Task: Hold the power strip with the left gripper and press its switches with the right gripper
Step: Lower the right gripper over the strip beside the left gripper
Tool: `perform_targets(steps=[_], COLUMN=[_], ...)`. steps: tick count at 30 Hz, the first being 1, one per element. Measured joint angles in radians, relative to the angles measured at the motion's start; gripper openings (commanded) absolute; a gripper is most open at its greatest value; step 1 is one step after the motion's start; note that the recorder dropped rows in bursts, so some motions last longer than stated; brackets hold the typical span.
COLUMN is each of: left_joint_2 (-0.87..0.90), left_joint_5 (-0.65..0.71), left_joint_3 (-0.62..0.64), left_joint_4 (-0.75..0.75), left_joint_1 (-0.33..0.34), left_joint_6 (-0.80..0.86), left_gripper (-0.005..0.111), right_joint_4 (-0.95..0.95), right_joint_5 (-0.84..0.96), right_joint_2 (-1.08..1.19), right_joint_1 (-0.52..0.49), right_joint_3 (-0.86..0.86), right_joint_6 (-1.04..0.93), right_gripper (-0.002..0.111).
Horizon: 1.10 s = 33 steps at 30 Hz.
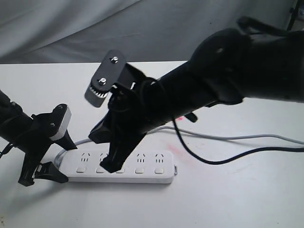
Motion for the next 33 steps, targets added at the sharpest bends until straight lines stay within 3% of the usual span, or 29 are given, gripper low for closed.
perform_targets(steps=[11, 20, 33], left_joint_2=[0.000, 0.000, 0.000], left_joint_5=[0.000, 0.000, 0.000], left_joint_3=[0.000, 0.000, 0.000], left_joint_4=[0.000, 0.000, 0.000], left_joint_1=[0.000, 0.000, 0.000], left_joint_6=[0.000, 0.000, 0.002], left_gripper=[0.067, 0.067, 0.067], right_joint_4=[0.128, 0.130, 0.186], right_joint_5=[-0.087, -0.137, -0.147], right_joint_2=[0.195, 0.200, 0.200], right_joint_1=[0.061, 0.073, 0.073], right_joint_3=[-0.053, -0.053, -0.053], right_joint_6=[-0.158, -0.172, -0.194], right_gripper=[0.000, 0.032, 0.034])
